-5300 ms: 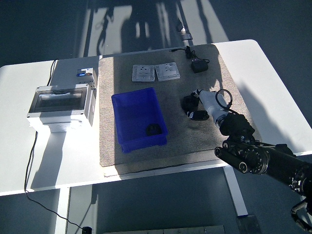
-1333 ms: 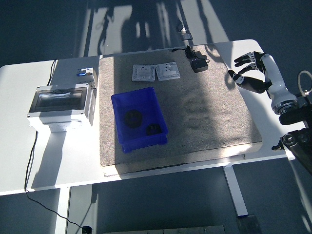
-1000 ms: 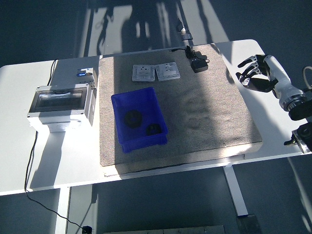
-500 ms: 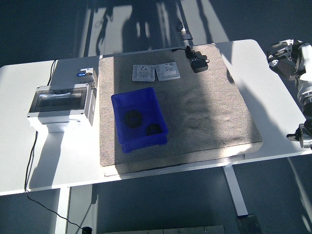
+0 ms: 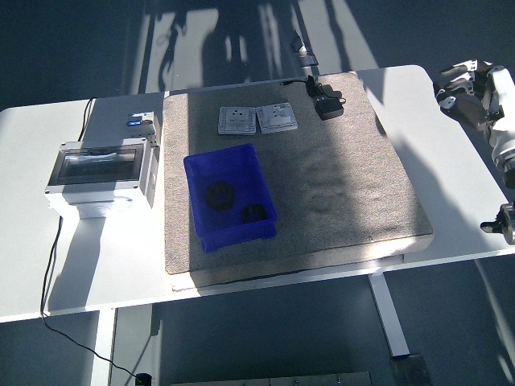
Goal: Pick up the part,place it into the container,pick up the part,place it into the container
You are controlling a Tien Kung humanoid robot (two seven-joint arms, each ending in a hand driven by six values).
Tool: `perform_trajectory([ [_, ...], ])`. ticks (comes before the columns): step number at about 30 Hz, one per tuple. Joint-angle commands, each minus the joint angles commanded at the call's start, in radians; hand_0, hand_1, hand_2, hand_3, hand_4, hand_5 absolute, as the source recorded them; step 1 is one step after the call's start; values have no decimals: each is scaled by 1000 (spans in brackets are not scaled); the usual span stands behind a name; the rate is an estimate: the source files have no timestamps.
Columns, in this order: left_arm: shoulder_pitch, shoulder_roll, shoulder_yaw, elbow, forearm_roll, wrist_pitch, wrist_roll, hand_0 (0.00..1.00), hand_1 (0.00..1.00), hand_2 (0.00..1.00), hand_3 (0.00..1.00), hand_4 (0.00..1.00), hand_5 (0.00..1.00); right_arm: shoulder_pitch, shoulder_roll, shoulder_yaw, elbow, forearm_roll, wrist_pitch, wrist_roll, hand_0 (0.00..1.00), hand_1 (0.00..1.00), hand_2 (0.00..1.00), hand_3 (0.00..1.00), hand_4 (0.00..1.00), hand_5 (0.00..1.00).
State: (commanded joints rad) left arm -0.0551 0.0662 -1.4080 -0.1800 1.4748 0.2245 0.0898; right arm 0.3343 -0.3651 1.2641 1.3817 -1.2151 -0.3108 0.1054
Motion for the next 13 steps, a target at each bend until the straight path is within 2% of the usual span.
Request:
perform_trajectory([
  [4,1,0,-6,0,12,-2,2,620,630,620,621,620,848,-1,0,6,4,77,-89,83,630,331,359,484,640,2],
  [6,2,0,-6,0,16,-3,3,620,630,618,619,620,849,-3,-2,14,3,91,-124,100,619,316,360,481,636,2],
  [8,2,0,-6,0,16,-4,4,620,630,618,619,620,849,-5,-5,20,2,84,-114,85,619,316,360,481,636,2],
  [11,2,1,-5,0,15,-4,4,620,630,618,619,620,849,-7,-10,26,-5,48,-67,34,619,316,360,481,636,2],
  [13,2,1,-5,0,16,-5,5,620,630,618,619,620,849,-7,-13,26,-8,16,-62,3,619,316,360,481,636,2],
])
